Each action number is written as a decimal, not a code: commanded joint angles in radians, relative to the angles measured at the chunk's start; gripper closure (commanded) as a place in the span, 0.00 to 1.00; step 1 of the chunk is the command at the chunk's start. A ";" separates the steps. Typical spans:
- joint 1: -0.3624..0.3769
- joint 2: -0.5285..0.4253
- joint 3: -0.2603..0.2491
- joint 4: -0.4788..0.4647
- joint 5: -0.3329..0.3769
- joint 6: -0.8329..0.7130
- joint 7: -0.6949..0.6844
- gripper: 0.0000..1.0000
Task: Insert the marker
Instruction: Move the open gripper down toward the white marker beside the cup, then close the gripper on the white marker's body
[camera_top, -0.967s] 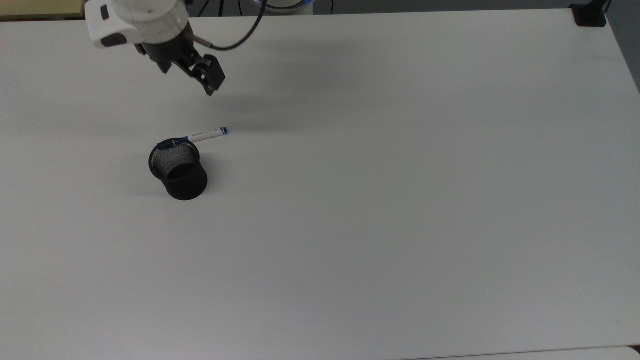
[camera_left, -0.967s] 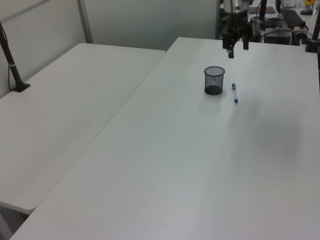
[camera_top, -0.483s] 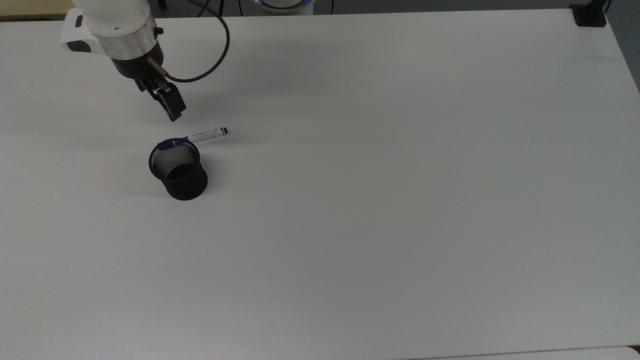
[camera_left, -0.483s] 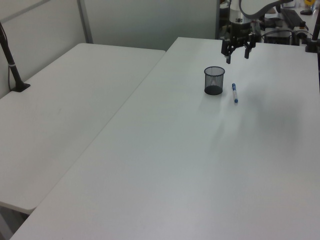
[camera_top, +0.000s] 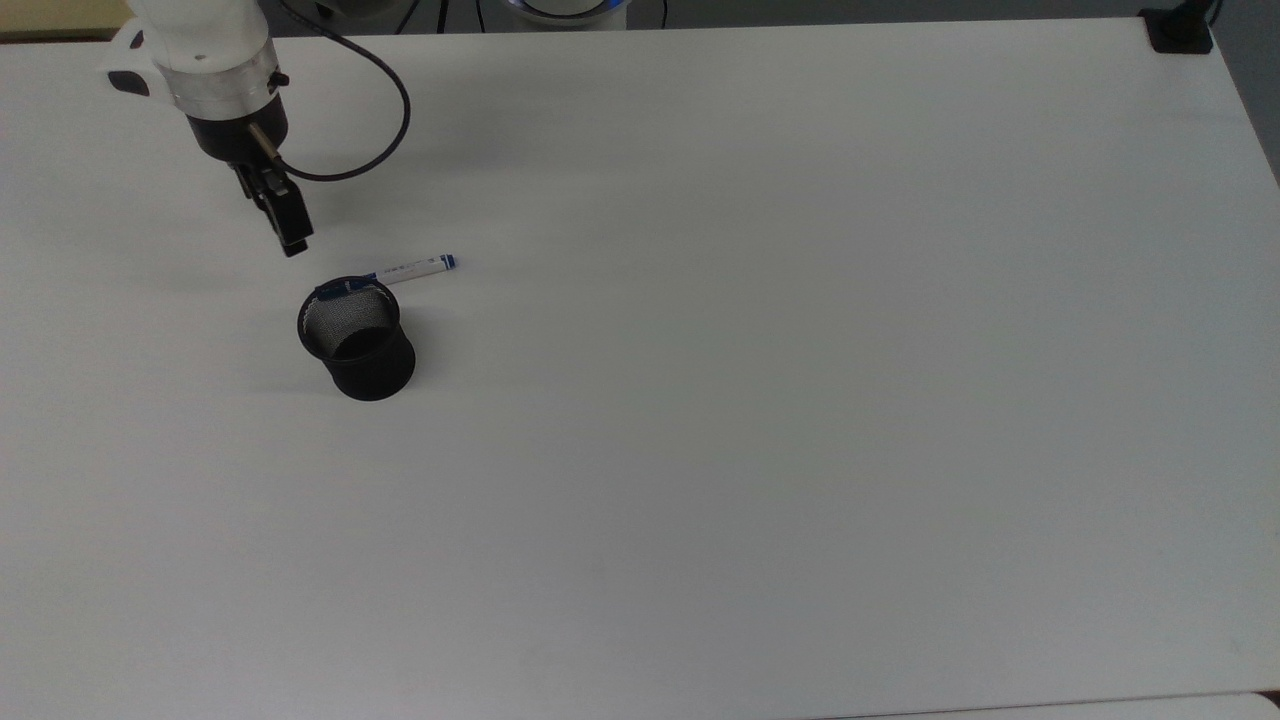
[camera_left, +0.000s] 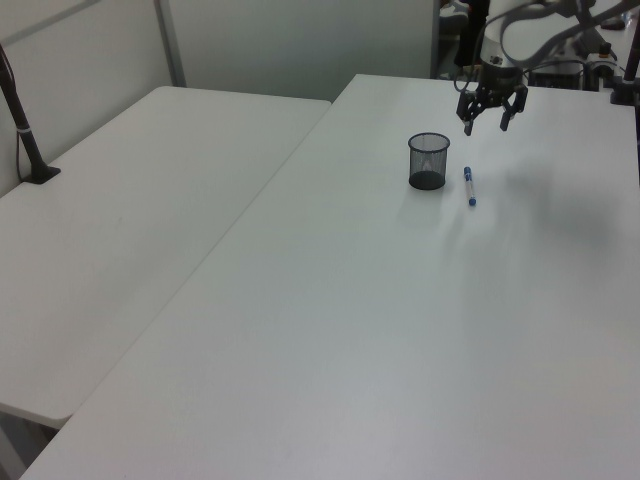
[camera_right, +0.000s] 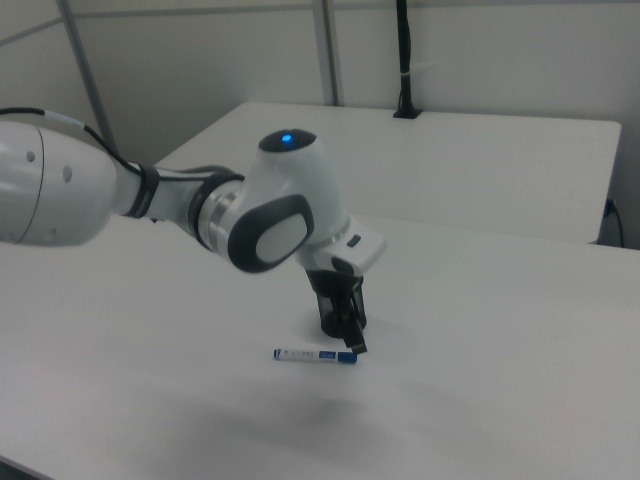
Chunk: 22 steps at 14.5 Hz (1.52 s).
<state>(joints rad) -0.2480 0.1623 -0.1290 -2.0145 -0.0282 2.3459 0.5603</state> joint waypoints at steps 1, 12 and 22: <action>0.010 -0.058 -0.018 -0.134 0.016 0.140 0.044 0.18; 0.027 0.060 0.000 -0.175 0.011 0.345 0.099 0.48; 0.038 0.092 0.020 -0.147 0.002 0.346 0.102 0.54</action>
<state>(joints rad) -0.2241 0.2404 -0.1057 -2.1707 -0.0279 2.6816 0.6401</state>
